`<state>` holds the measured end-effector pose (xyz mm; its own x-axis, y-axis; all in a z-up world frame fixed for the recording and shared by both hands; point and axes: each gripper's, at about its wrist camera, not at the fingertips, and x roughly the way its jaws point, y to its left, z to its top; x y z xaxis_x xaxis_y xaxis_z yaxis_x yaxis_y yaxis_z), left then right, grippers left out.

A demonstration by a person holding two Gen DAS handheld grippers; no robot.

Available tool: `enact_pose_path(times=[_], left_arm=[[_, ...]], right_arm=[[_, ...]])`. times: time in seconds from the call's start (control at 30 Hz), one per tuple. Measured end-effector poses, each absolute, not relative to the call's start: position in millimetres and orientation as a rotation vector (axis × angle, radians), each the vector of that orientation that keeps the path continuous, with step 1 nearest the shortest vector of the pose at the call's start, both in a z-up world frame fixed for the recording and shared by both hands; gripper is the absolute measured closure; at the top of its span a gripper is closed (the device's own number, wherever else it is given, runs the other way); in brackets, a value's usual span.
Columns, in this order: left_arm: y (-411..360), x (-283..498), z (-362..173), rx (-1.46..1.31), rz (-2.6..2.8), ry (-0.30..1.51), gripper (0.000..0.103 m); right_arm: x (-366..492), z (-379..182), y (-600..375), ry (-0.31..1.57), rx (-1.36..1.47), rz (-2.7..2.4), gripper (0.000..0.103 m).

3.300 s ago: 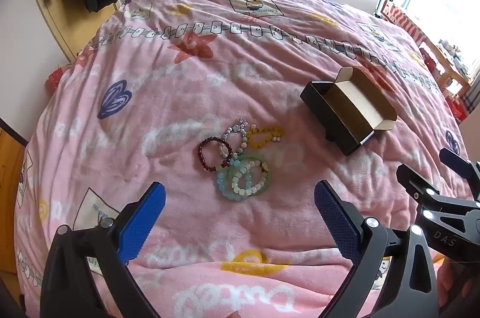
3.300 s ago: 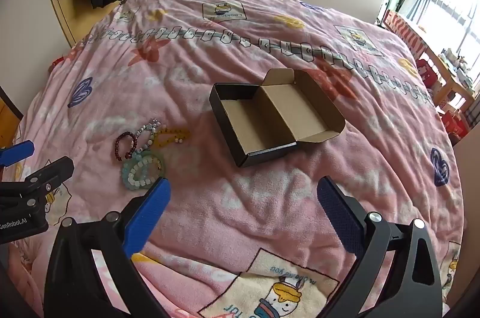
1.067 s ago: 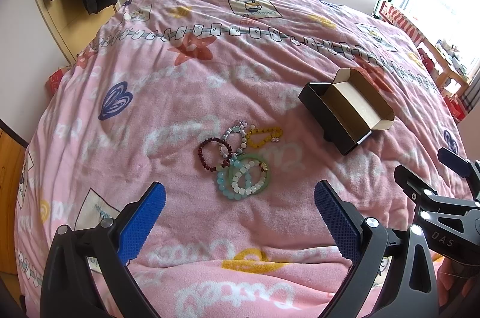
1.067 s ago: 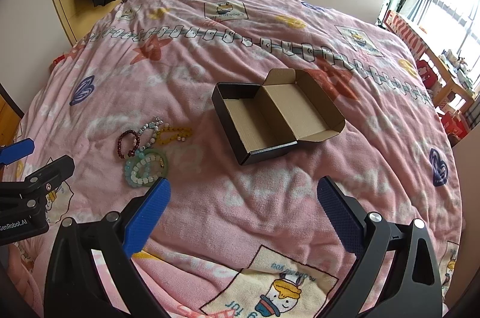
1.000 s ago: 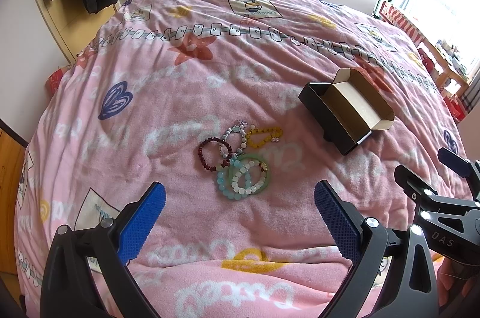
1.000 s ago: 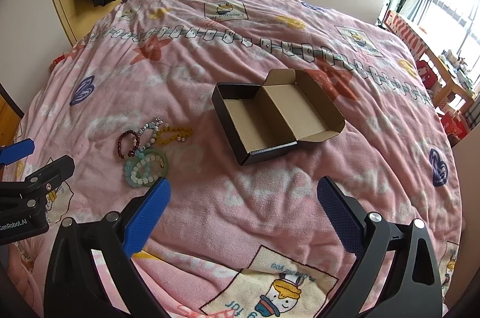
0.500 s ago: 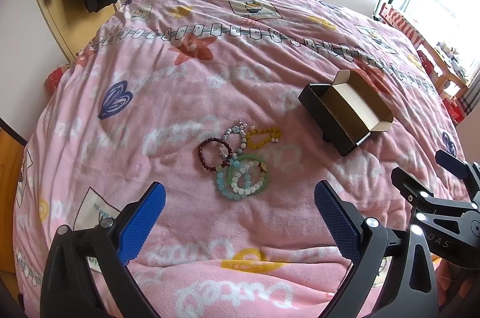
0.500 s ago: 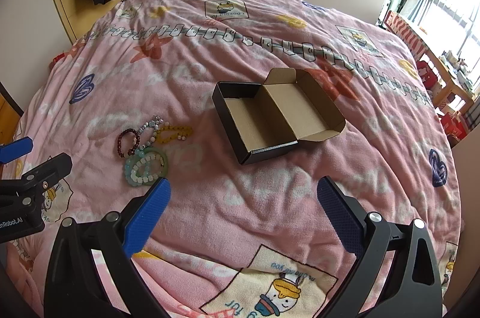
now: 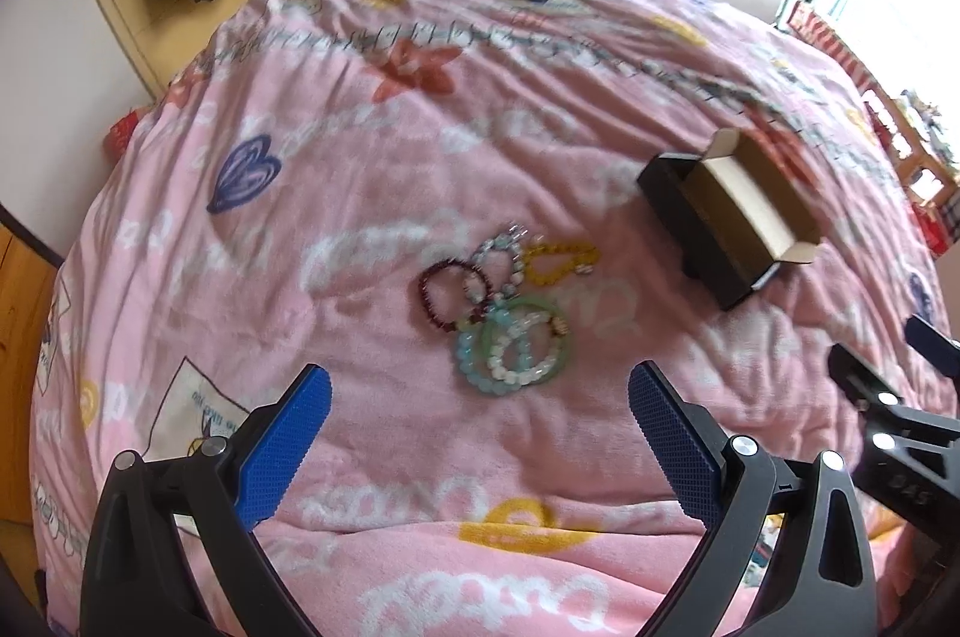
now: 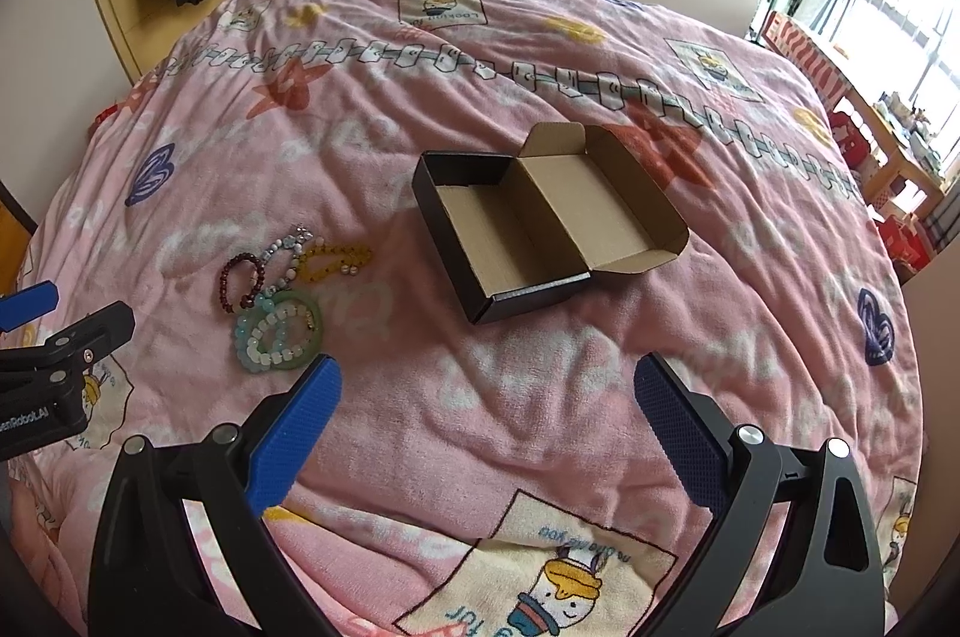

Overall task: Organize jewelry
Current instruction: 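Lower the left tool to the dark red bracelet while the right tool reaches the green jade bangle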

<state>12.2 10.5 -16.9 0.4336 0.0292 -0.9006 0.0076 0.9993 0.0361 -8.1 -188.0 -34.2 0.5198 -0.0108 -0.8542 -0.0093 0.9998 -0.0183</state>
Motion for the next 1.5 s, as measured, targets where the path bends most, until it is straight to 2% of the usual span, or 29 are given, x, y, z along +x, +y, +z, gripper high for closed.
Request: enact_pose_path(times=[0.33, 0.5, 0.6, 0.67, 0.73, 0.8, 0.87, 0.97, 1.4, 1.5], left_arm=[[53.6, 49.3, -64.9, -0.087, 0.108, 1.213, 0.006], [72.2, 76.8, -91.7, -0.206, 0.112, 1.270, 0.006], [78.5, 94.2, -107.5, -0.225, 0.131, 1.297, 0.013], [84.4, 103.5, -121.5, -0.258, 0.133, 1.331, 0.026], [92.4, 108.5, -136.2, -0.298, 0.142, 1.367, 0.033], [99.3, 108.7, -149.3, -0.338, 0.144, 1.401, 0.034], [105.9, 108.7, -162.6, -0.388, 0.133, 1.435, 0.045], [111.4, 110.3, -176.3, -0.420, 0.138, 1.458, 0.046], [114.7, 114.4, -174.9, -0.408, 0.114, 1.409, 0.046], [111.3, 121.8, -176.6, -0.386, 0.121, 1.406, 0.050]], right_arm=[[17.4, -78.8, -186.3, 1.149, 0.142, 0.099, 0.007], [31.1, -98.6, -157.4, 1.188, 0.127, 0.157, 0.009], [43.7, -117.4, -139.1, 1.226, 0.125, 0.198, 0.022], [51.9, -134.3, -129.9, 1.276, 0.121, 0.204, 0.032], [58.3, -148.5, -124.6, 1.304, 0.126, 0.204, 0.039], [63.6, -160.6, -122.7, 1.320, 0.123, 0.184, 0.040], [68.1, -172.1, -123.1, 1.334, 0.142, 0.181, 0.041], [73.7, -186.2, -126.4, 1.354, 0.217, 0.198, 0.046], [83.6, -197.8, -143.0, 1.310, 0.389, 0.217, 0.047], [84.0, -198.3, -143.0, 1.304, 0.398, 0.226, 0.047]])
